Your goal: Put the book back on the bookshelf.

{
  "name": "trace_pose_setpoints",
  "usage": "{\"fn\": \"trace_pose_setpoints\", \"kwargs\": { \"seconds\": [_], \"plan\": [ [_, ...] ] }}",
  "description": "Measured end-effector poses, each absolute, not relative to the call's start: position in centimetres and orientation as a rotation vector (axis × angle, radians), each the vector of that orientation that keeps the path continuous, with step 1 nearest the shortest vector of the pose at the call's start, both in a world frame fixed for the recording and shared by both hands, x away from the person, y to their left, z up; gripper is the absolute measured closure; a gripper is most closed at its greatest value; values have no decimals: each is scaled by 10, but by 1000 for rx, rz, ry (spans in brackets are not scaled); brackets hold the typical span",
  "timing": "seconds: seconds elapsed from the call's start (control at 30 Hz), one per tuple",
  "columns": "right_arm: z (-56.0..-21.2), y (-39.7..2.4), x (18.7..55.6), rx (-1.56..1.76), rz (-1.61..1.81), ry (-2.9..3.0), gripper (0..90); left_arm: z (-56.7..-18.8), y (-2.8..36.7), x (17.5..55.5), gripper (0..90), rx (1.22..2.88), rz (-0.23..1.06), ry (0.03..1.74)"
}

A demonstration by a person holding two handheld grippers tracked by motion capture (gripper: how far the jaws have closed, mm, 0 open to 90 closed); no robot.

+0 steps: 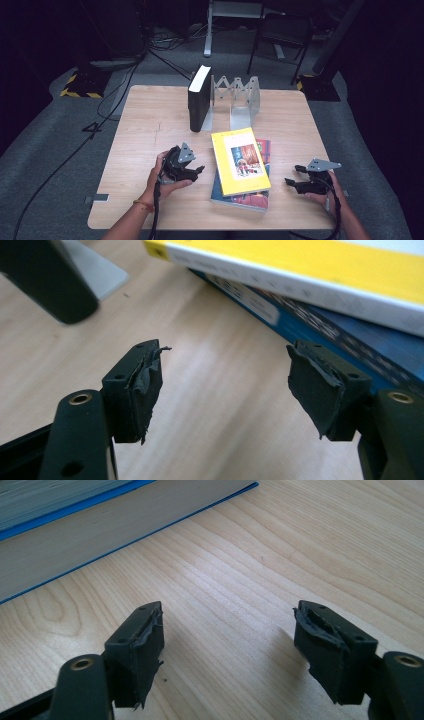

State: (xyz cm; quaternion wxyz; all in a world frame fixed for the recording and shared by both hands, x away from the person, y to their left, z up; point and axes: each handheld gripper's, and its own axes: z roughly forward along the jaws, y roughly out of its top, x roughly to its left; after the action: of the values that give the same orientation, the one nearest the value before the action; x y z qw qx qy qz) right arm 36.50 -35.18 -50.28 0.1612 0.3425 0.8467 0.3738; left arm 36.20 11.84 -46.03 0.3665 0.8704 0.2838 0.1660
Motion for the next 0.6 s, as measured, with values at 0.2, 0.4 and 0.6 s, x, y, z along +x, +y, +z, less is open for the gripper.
{"fn": "trace_pose_setpoints", "kwargs": {
  "seconds": [0.2,0.4,0.6],
  "plan": [
    [-502,-352,364,967,1058,2432,286,-477,122,346,313,2271,335,708],
    [-491,-349,360,935,1075,2455,292,-488,131,330,307,2282,272,699],
    [-465,-344,350,869,1186,2435,297,-492,138,320,305,2283,251,701]
  ]
}}
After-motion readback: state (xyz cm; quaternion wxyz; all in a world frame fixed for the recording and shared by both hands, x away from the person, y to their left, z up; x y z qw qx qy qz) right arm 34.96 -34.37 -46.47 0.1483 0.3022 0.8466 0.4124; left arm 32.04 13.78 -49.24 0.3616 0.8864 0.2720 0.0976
